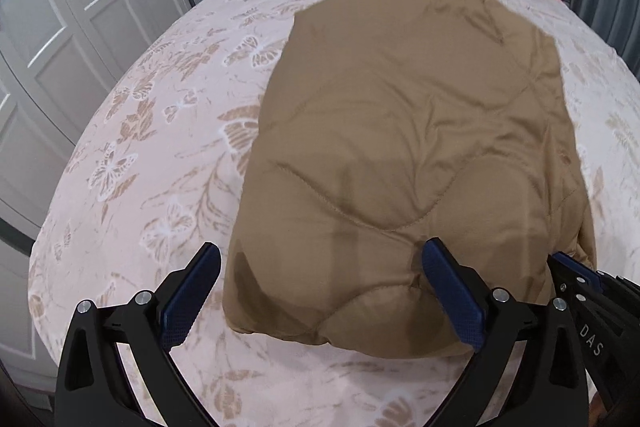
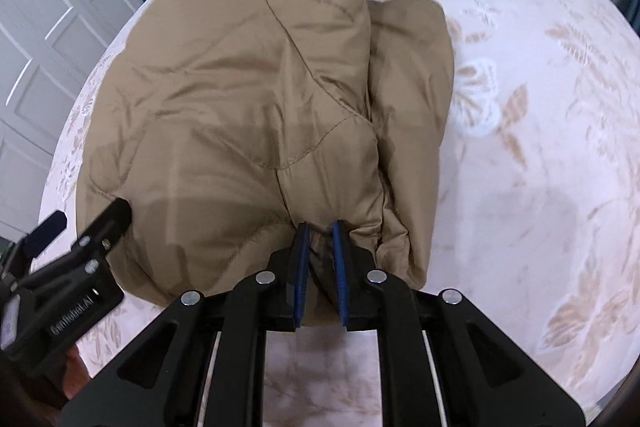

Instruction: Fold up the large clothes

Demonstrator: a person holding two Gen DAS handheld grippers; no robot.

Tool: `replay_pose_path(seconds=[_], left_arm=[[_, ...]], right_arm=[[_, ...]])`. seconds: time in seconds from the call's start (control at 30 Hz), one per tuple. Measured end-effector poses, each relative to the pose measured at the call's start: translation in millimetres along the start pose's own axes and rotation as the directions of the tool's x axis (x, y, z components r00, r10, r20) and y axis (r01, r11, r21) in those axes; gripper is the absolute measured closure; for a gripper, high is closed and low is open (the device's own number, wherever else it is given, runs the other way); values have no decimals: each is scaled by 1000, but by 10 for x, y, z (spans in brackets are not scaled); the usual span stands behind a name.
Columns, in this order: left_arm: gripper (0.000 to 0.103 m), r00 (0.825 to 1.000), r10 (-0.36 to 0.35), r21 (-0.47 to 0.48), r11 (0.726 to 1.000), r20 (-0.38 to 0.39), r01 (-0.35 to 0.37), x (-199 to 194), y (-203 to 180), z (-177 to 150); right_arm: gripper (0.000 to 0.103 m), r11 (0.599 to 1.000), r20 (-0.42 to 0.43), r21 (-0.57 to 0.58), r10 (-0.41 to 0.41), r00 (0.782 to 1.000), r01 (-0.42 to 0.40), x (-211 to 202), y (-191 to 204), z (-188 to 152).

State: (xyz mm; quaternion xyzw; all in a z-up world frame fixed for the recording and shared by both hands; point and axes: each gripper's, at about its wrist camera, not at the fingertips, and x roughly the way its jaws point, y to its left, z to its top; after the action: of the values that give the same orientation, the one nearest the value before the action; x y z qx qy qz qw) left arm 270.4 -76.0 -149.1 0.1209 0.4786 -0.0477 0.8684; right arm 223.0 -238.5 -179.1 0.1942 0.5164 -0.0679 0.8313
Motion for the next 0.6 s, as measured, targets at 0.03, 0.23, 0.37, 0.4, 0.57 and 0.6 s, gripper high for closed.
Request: replay_pose_path(seconds=[0.03,0.23,0.37,0.4,0.57,0.6], left_arm=[[5,1000,-1,1,1000,-4,1,24,-4,-5],[5,1000,-3,-7,1000,0,3,170,-13,-100],[5,999,20,1,1000,34,-20,184,-57,-157],[5,999,26,2,1000,45,-26,186,-65,-174],[5,1000,-15,-48,999,10,16,44,16,-205],[5,999,-38,-70,997,-7,38,-25,67,-243]], right_arm=[[91,1000,-3,0,-2,1000,2,28,5,-7],[92,1000,3,11,-1,1000,1,156,-11,-79],[92,999,30,-18,-34,999,35,190,34,-132],[92,998,37,-32,-46,998,47,193,69,-159],[91,994,81,-71,-78,994,84,26,149,-230],[88,994,93,-71,-80,992,87,-78,197,-269]])
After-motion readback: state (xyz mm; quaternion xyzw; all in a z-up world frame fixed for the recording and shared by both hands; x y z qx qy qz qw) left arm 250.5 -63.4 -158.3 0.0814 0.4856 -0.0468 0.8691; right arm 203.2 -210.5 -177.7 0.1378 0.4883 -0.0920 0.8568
